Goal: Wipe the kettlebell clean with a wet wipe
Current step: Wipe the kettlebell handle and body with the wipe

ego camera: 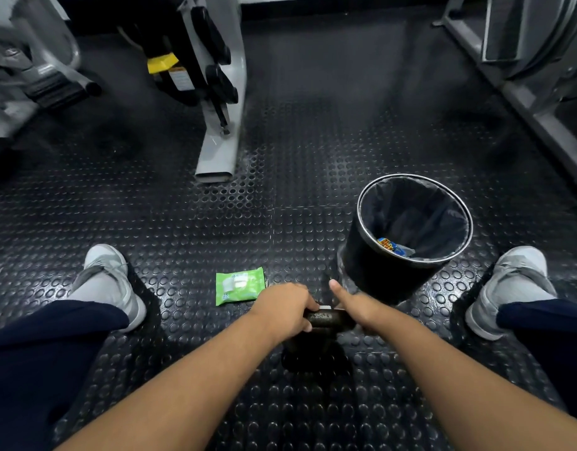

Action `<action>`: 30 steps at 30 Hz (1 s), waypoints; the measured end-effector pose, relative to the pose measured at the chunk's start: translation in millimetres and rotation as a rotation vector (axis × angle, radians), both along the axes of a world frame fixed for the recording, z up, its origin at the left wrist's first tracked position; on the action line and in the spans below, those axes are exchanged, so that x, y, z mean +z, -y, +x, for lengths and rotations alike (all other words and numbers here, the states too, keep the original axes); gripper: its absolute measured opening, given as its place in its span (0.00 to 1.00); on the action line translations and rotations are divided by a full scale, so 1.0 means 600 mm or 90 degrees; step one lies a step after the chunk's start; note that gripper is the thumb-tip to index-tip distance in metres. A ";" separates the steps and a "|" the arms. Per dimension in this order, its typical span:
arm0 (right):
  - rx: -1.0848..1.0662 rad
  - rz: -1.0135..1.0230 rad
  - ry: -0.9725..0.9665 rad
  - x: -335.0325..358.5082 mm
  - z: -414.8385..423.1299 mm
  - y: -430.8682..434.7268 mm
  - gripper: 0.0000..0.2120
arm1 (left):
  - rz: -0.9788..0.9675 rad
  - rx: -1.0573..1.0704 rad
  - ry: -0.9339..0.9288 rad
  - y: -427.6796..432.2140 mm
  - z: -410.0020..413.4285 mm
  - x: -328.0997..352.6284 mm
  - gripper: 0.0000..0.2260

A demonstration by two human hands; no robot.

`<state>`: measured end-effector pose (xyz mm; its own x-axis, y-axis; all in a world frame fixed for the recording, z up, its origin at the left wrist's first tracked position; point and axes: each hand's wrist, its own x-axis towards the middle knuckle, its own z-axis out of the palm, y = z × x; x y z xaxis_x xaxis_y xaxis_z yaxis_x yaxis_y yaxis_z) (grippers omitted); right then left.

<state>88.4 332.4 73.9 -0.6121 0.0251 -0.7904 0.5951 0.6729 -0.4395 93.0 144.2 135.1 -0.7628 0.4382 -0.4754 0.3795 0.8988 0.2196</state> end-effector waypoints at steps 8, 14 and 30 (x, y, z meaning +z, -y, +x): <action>0.141 0.094 -0.018 0.030 -0.027 0.019 0.51 | -0.012 0.000 0.003 -0.003 -0.002 -0.002 0.21; 0.053 0.031 0.008 -0.003 -0.005 0.012 0.57 | -0.015 0.010 0.002 -0.003 -0.002 -0.003 0.23; 0.148 0.049 -0.027 0.029 -0.019 0.026 0.48 | -0.011 -0.006 -0.005 -0.001 0.000 0.002 0.20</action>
<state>77.2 317.0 91.2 -0.6412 -0.0619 -0.7649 0.4020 0.8219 -0.4035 92.7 144.6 136.3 -0.7630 0.4365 -0.4767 0.3890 0.8991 0.2006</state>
